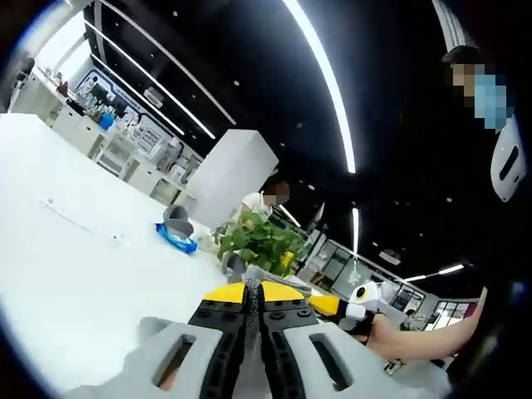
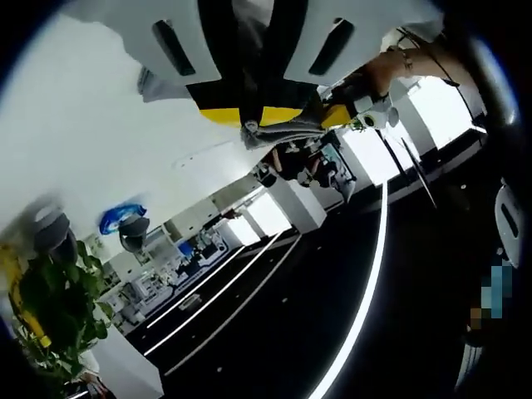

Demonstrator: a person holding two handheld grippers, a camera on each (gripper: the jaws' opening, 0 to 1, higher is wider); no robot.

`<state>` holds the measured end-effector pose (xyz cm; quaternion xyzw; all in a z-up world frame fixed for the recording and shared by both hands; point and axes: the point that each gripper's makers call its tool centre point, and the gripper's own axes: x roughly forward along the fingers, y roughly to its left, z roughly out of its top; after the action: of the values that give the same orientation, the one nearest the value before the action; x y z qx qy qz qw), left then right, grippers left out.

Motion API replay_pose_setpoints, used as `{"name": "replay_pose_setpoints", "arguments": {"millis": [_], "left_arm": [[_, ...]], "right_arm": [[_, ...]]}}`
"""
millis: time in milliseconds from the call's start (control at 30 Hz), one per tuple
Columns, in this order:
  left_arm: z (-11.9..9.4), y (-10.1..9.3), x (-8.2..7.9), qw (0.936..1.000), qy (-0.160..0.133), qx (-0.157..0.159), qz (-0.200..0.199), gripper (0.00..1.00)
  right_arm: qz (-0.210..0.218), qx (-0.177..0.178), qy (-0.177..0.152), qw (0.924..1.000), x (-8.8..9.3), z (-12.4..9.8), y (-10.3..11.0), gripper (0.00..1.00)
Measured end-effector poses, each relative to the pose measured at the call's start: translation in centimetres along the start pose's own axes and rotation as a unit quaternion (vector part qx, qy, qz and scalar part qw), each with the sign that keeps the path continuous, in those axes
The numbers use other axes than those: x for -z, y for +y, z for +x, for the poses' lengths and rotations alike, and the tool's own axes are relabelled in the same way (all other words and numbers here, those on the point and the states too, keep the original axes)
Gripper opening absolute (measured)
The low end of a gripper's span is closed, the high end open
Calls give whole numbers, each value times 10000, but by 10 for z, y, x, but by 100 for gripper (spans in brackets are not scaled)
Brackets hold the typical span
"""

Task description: Fold the towel on the table until its edges align and the towel forms a compact rectangular stack.

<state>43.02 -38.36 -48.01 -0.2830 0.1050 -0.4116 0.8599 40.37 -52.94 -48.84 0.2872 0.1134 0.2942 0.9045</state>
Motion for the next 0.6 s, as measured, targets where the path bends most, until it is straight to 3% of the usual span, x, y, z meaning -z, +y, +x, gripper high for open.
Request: {"name": "replay_pose_setpoints", "arguments": {"millis": [200,367,600], "left_arm": [[21,43,27,9978,575,-319,-15,4],[33,63,39,9968,686,-379,-157,4],[45,95,66,9914,1093,-671,254,5]], "right_arm": [[251,399,467,9978,25,17,-43,2],[245,479,611,9967,33,24,-63,2],[-12,746,946,9927,56,34,-92,2]]}}
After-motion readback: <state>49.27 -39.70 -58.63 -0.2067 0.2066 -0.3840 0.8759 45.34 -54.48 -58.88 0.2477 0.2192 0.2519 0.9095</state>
